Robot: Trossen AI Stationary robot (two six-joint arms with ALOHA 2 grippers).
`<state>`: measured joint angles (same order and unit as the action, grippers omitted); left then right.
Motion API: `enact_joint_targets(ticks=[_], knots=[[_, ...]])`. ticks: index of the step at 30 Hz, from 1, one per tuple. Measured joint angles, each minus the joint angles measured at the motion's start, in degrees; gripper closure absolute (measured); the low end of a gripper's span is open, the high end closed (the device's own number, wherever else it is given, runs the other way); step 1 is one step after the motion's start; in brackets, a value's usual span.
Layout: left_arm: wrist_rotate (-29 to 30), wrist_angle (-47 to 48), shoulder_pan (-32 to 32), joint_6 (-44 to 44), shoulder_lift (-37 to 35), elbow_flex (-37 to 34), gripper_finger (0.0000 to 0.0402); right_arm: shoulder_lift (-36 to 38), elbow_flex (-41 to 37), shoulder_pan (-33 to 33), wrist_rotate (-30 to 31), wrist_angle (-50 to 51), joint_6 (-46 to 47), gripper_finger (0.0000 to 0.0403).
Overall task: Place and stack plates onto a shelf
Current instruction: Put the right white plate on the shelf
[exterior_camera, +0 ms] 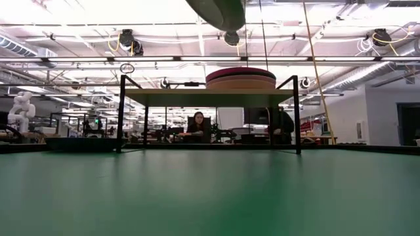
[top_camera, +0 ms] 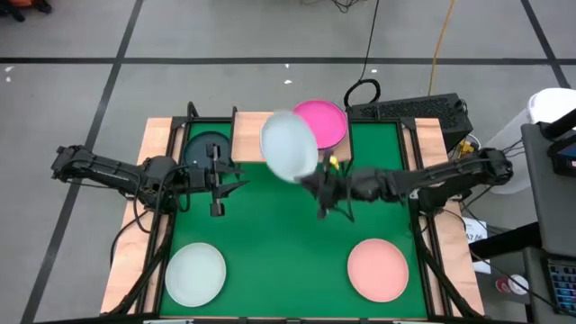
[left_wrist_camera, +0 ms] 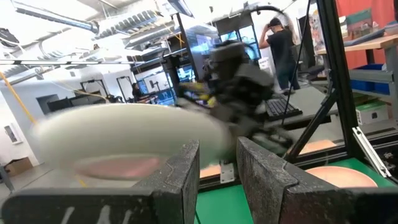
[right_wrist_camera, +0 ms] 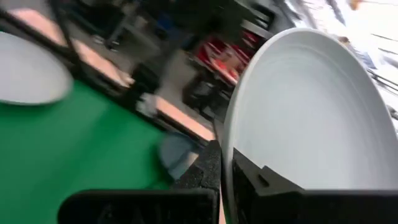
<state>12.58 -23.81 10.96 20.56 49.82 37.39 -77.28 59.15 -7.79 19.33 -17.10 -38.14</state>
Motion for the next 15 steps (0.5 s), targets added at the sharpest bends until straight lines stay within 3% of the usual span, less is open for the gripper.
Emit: enact_joint_targets(ticks=[11,15], knots=[[0.0,0.0,0.0,0.0,0.0,0.0,0.0289,-8.8,10.8,15.6,-17.4,1.5,2.7,0.0402],[0.0,0.0,0.0,0.0,0.0,0.0,0.0289,-13.3,12.2,18.5,-19.7,3.5,3.9,0.0402]])
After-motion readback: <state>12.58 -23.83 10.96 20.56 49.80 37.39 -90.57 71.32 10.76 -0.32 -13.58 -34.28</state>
